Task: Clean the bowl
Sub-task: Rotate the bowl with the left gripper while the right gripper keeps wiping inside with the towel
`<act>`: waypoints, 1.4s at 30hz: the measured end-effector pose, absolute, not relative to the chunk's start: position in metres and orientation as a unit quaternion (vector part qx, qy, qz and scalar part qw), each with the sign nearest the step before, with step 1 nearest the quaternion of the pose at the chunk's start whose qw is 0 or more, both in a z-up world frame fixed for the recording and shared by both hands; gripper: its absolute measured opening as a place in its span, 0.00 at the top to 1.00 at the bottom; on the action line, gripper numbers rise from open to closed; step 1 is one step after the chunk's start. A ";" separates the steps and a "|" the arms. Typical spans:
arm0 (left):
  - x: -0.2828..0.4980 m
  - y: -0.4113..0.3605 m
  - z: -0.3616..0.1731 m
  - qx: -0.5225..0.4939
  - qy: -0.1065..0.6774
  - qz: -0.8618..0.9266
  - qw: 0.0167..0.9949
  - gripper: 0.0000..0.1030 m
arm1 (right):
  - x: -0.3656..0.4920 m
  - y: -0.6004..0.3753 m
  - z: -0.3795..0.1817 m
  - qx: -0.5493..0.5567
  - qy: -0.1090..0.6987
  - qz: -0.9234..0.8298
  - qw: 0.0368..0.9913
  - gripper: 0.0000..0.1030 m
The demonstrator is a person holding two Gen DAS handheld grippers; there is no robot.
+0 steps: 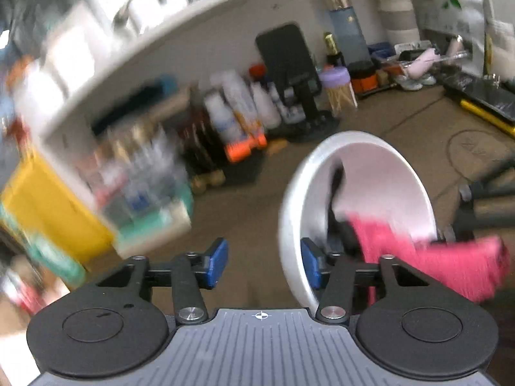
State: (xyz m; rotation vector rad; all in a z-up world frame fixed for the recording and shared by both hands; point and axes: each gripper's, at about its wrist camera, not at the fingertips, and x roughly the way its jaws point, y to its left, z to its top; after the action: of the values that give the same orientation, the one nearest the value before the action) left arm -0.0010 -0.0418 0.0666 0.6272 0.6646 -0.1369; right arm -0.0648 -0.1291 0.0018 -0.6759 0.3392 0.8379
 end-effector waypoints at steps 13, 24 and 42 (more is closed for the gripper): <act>-0.028 -0.017 0.036 0.219 0.358 -0.034 0.907 0.71 | -0.059 -0.152 0.051 -0.365 0.030 0.257 0.894 0.81; -0.069 -0.028 0.021 0.167 0.339 -0.006 0.926 0.57 | -0.099 -0.109 -0.003 -0.588 -0.005 0.289 0.756 0.81; -0.027 -0.032 0.061 0.254 0.305 -0.004 0.918 0.43 | -0.075 -0.179 0.005 -0.142 0.265 0.431 0.851 0.79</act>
State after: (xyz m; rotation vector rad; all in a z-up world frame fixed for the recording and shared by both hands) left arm -0.0274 -0.0321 0.0606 0.5229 0.6277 -0.0073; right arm -0.0750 -0.1789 0.0052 -0.2985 0.5581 0.9068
